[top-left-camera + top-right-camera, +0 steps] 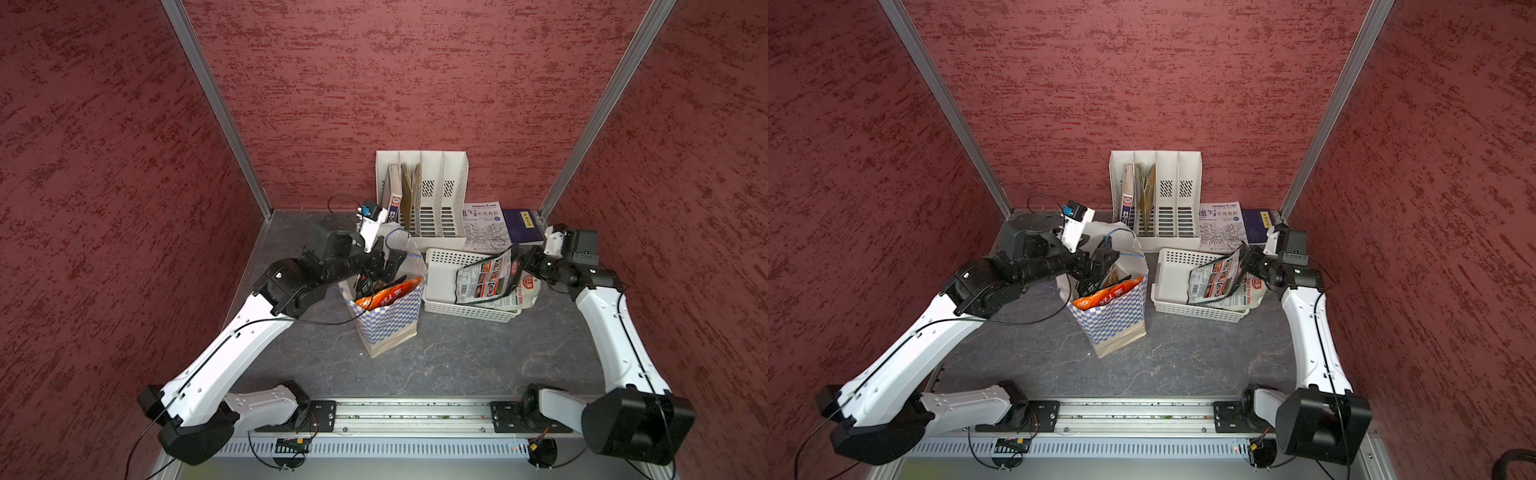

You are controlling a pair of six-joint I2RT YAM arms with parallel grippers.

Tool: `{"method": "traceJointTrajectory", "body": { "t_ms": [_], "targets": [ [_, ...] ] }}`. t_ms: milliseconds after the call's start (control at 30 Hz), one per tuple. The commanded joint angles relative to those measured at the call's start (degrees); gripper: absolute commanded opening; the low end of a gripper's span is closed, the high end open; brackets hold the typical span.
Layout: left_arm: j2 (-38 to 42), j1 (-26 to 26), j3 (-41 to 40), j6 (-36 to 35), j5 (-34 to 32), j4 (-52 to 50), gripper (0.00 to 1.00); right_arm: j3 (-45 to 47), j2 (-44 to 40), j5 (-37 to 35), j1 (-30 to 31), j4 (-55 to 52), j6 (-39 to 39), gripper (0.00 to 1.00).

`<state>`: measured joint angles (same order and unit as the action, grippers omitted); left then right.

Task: Place the condiment packets inside the bag
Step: Pick up the condiment packet from the storage box.

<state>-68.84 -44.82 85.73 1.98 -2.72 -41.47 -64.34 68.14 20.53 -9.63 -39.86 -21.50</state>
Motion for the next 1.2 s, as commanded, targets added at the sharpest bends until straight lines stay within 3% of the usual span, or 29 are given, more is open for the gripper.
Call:
{"method": "traceJointTrajectory", "body": {
  "t_ms": [0,167,367,600,833,933,1167],
  "targets": [
    [-2.55,-7.26,0.22,-5.76,-10.58,9.33,1.0,-3.56,-2.64,3.91,-0.27,-0.68,-3.18,0.0],
    [-12.95,-18.12,0.11,-12.66,-12.87,20.54,1.0,-7.59,-3.96,7.27,-0.3,-2.3,-8.03,0.0],
    [-30.49,-23.42,8.14,-18.67,-13.61,24.96,1.0,-9.23,-6.35,9.07,-0.25,-2.1,-13.21,0.0],
    [-45.12,-23.91,19.57,-10.76,-15.66,25.4,1.0,-7.75,-9.31,9.77,-0.24,-0.1,-18.63,0.0],
    [-49.86,-21.44,23.37,-3.0,-19.16,27.42,0.98,-6.51,-11.9,11.73,-0.24,0.41,-21.53,0.0],
    [-50.22,-19.87,24.2,-1.67,-16.62,26.62,0.79,-6.47,-13.11,11.68,-0.22,-0.3,-21.74,0.0],
    [-45.38,-18.99,21.37,-4.99,-11.09,29.56,0.01,-7.67,-17.49,9.7,-0.24,-2.68,-21.42,0.0]
  ]
}}
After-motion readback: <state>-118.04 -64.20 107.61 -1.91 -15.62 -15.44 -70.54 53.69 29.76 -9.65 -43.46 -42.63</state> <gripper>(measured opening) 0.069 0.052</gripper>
